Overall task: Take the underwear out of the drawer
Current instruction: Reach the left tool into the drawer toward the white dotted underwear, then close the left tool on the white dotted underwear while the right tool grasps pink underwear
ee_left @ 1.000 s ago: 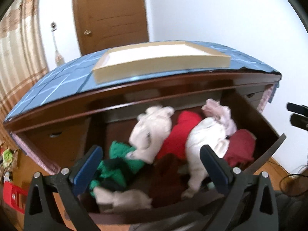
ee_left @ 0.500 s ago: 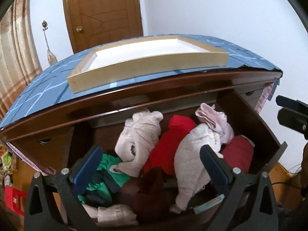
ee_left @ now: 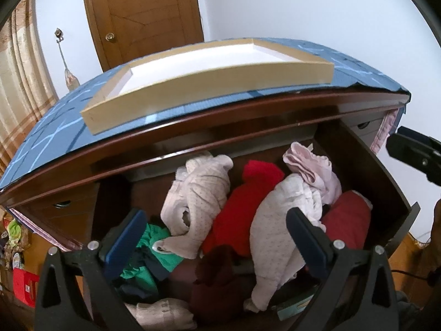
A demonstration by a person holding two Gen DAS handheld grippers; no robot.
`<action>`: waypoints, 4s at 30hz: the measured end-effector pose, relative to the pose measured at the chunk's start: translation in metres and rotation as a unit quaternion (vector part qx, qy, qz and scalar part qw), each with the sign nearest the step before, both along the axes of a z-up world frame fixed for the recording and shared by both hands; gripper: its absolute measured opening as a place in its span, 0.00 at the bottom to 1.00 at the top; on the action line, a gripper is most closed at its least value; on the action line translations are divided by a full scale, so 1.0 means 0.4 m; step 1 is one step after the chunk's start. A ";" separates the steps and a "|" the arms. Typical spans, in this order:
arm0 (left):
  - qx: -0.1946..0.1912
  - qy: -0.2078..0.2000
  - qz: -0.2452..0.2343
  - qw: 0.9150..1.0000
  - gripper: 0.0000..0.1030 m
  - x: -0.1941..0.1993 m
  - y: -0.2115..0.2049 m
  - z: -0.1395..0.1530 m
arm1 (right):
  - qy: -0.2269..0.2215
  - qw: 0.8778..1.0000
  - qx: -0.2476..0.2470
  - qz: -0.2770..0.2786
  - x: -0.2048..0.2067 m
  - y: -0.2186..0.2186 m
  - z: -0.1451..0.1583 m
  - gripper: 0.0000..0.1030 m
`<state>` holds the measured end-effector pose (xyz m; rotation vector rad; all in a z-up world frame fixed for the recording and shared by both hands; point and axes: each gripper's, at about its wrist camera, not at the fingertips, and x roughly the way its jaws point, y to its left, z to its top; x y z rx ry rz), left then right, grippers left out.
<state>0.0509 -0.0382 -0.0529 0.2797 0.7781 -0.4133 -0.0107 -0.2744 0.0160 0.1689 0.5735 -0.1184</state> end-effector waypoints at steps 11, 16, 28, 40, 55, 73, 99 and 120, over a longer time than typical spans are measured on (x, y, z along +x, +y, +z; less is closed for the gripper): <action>0.015 0.020 -0.013 1.000 1.00 0.021 -0.038 -0.022 | -0.011 1.000 -0.014 -0.011 -0.006 -0.008 -0.004 0.99; 0.018 0.023 -0.011 1.000 1.00 0.030 -0.045 -0.025 | -0.007 1.000 -0.020 -0.019 0.007 -0.016 -0.009 0.99; 0.023 0.038 -0.022 0.999 1.00 0.046 -0.069 -0.038 | 0.000 1.000 -0.008 -0.025 0.036 -0.036 -0.021 0.99; 0.036 0.044 0.001 0.998 1.00 0.076 -0.069 -0.060 | 0.031 0.999 0.001 -0.043 0.070 -0.058 -0.060 0.99; 0.019 0.075 -0.076 0.994 0.99 0.070 -0.112 -0.033 | 0.038 0.998 0.022 -0.044 0.085 -0.070 -0.084 0.99; 0.069 0.202 -0.114 0.970 0.92 0.110 -0.193 -0.123 | 0.041 0.997 0.045 -0.047 0.087 -0.083 -0.091 0.99; -0.064 0.170 -0.075 0.980 0.35 0.112 -0.010 -0.044 | 0.169 0.981 -0.004 0.090 0.170 -0.014 -0.111 0.73; -0.099 0.088 -0.016 0.991 0.35 0.124 0.142 0.090 | 0.374 0.895 -0.149 0.194 0.382 0.115 -0.293 0.73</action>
